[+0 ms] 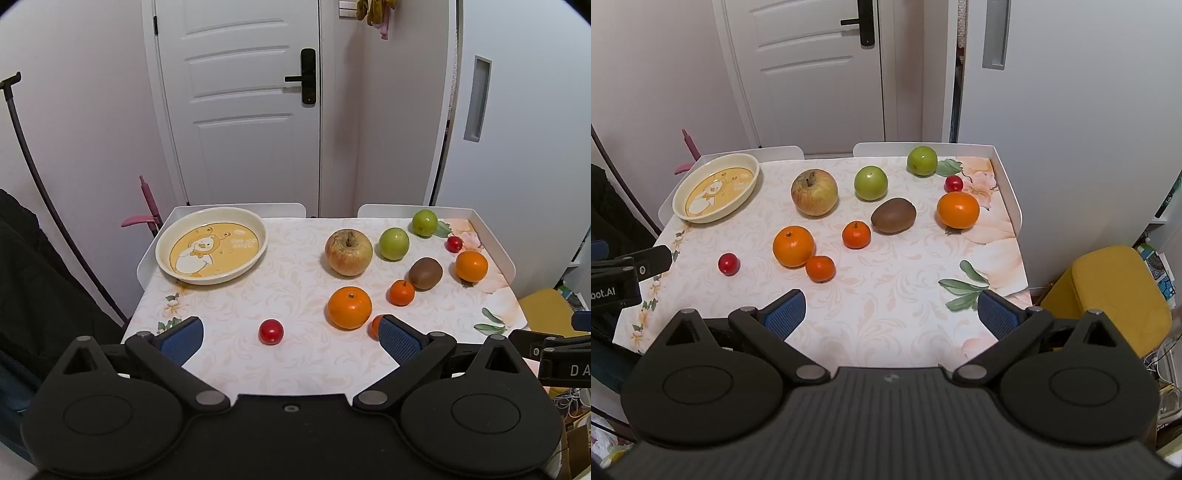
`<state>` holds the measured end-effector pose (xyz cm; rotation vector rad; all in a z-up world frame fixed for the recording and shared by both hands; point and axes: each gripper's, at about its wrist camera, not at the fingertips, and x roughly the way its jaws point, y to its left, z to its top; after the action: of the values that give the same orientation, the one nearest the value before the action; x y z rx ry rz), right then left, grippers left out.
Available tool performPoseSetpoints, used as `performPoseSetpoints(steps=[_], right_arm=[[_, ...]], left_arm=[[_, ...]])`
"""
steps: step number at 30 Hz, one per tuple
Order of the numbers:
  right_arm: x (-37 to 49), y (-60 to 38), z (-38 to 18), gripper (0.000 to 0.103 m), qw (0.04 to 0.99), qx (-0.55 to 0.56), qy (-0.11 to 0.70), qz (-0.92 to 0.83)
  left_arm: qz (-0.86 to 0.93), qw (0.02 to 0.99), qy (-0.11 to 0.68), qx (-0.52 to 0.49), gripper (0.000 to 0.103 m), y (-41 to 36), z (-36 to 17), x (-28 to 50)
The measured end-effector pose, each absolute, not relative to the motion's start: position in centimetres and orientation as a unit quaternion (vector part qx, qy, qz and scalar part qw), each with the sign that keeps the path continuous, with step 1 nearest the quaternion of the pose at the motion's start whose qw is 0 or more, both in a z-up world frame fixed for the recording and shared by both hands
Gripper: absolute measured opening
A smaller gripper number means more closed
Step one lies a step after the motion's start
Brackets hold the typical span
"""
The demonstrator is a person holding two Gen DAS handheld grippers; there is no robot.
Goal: Organize fruits
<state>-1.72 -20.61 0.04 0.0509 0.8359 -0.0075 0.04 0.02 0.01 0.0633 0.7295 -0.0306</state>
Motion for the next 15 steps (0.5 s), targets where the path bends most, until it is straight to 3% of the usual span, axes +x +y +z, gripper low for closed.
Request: performPoseSetpoints(steps=[15], right_arm=[[-1.71,-20.65,0.19,0.103,0.914,0.026,0.405,-0.004]], left_arm=[[-0.017,0.933,0.357,0.032,0.102,-0.02,-0.05,-0.01]])
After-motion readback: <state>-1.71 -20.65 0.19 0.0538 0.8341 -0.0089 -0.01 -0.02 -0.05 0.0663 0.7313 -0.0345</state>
